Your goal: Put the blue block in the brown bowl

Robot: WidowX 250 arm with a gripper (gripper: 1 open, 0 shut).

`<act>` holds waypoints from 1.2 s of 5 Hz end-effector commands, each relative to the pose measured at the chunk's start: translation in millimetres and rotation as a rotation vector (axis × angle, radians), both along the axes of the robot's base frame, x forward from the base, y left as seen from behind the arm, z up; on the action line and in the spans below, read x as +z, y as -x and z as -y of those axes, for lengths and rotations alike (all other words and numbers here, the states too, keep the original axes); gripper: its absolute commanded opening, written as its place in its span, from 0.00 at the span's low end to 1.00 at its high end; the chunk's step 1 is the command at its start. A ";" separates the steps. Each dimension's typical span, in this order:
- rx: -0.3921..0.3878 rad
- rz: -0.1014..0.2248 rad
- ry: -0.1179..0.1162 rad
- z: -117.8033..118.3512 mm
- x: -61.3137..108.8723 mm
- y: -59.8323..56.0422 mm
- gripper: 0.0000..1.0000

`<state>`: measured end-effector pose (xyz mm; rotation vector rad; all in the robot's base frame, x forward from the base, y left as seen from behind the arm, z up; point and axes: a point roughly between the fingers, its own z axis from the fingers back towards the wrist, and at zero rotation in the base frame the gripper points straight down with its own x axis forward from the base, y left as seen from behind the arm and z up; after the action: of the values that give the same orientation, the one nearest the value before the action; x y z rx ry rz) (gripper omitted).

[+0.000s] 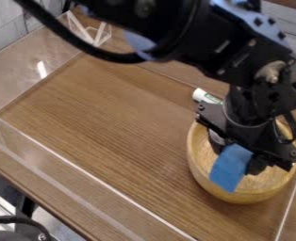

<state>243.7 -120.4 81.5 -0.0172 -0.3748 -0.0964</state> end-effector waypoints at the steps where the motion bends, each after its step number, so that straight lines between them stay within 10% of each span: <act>1: 0.001 0.019 0.026 6.2 4.7 -8.0 0.00; 5: 0.008 0.030 0.028 8.2 -11.9 -23.2 0.00; 6: 0.004 0.031 0.022 7.4 -14.4 -26.6 1.00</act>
<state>260.0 -124.2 53.4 -0.0147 -0.3590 -0.0976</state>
